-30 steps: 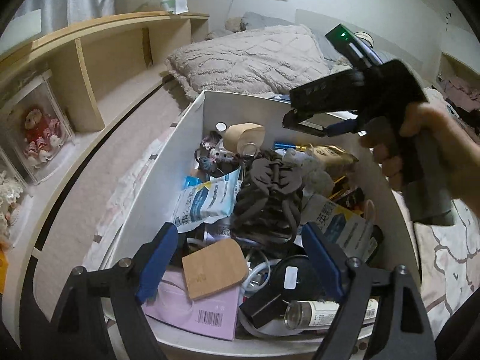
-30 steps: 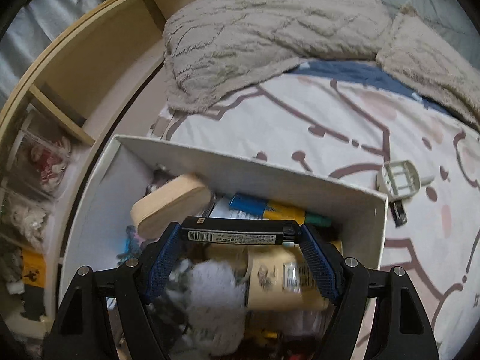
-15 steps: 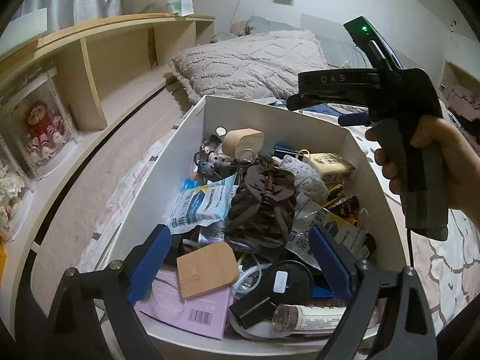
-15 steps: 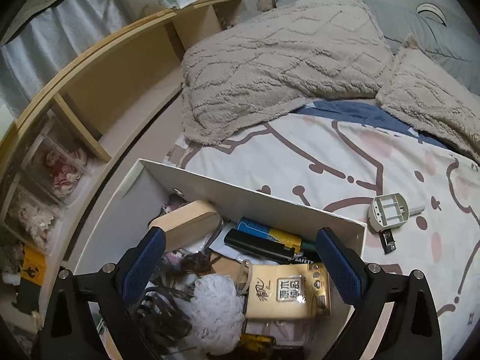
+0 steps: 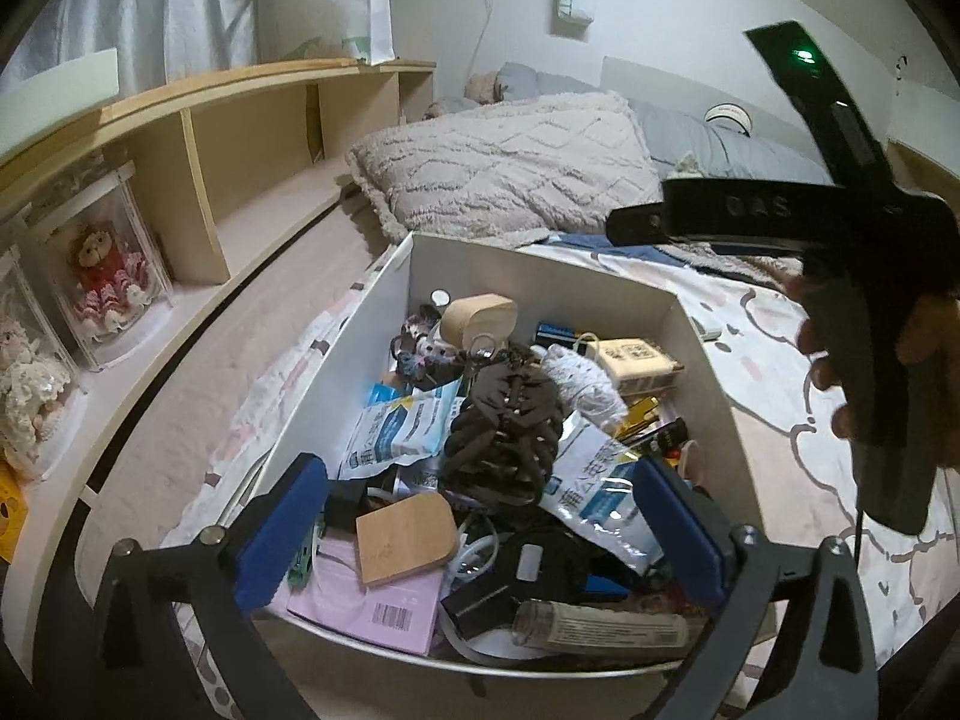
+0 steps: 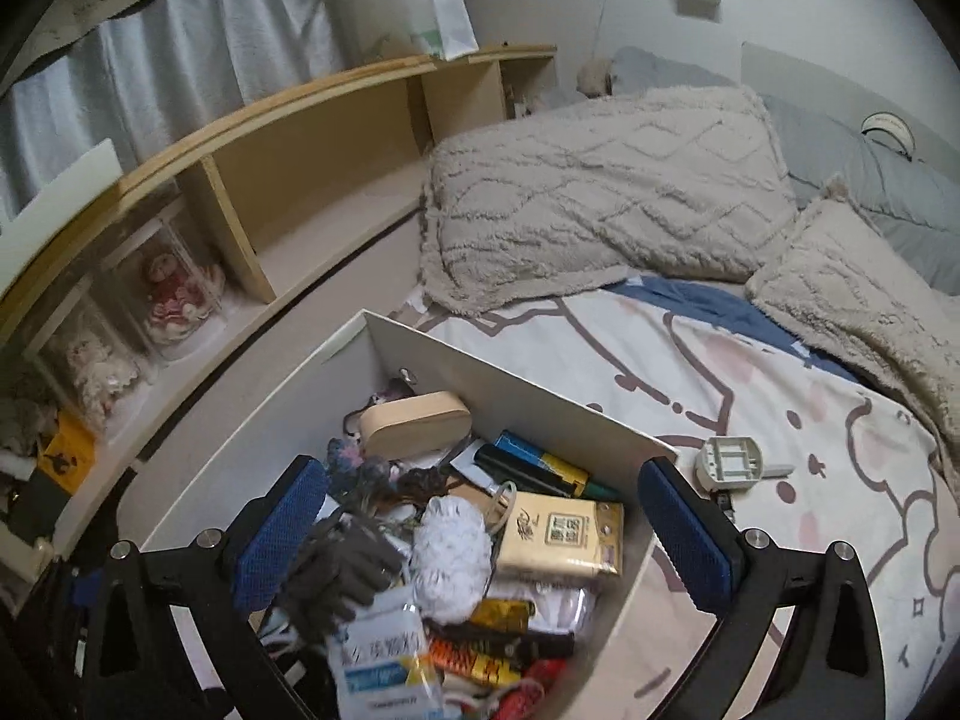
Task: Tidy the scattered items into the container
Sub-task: 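Withdraw both open grippers from the box over the bed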
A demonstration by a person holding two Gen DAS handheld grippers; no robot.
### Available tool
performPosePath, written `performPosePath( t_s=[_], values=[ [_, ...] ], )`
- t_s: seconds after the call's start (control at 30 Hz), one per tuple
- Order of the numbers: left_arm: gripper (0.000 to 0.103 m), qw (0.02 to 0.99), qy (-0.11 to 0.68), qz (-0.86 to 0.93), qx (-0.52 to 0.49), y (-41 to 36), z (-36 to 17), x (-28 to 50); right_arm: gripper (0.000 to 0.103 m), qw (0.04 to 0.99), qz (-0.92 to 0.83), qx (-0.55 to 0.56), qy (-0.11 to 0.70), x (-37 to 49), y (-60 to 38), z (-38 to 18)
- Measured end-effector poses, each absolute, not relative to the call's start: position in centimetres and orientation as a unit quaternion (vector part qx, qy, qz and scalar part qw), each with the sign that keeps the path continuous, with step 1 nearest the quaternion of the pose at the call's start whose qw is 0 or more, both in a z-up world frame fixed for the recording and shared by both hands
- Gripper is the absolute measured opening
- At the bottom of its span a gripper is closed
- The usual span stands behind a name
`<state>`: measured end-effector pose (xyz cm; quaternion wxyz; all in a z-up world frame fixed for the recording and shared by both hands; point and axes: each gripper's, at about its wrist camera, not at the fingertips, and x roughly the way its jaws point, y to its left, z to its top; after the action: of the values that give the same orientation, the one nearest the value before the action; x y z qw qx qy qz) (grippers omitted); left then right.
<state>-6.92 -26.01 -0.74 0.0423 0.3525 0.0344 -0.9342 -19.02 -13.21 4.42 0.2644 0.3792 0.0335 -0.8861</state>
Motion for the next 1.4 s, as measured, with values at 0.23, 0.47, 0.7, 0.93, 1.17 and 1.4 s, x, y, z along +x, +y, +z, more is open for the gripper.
performPosePath(
  t_s=[0.23, 0.47, 0.7, 0.93, 1.17, 1.4],
  values=[
    [0.103, 0.036, 0.047, -0.942, 0.331, -25.0, 1.2, -5.3, 0.103, 0.259, -0.902, 0.344, 0.044, -15.4, -11.0, 6.4],
    [0.103, 0.03, 0.052, -0.948, 0.313, -23.5, 2.7, -3.4, 0.103, 0.265, -0.908, 0.32, 0.048, -11.3, -7.4, 7.8],
    [0.103, 0.032, 0.041, -0.952, 0.301, -21.3, 3.7, -1.6, 0.103, 0.264, -0.914, 0.306, 0.045, -7.9, -3.4, 8.4],
    [0.103, 0.03, 0.031, -0.958, 0.285, -18.9, 4.8, 0.6, 0.103, 0.259, -0.92, 0.29, 0.044, -5.2, 0.2, 8.7],
    [0.103, 0.026, 0.025, -0.961, 0.274, -16.8, 5.4, 2.5, 0.103, 0.256, -0.924, 0.281, 0.048, -2.5, 3.3, 8.4],
    [0.103, 0.022, 0.024, -0.963, 0.268, -15.0, 5.5, 4.0, 0.103, 0.249, -0.927, 0.278, 0.049, -0.8, 5.5, 7.6]
  ],
)
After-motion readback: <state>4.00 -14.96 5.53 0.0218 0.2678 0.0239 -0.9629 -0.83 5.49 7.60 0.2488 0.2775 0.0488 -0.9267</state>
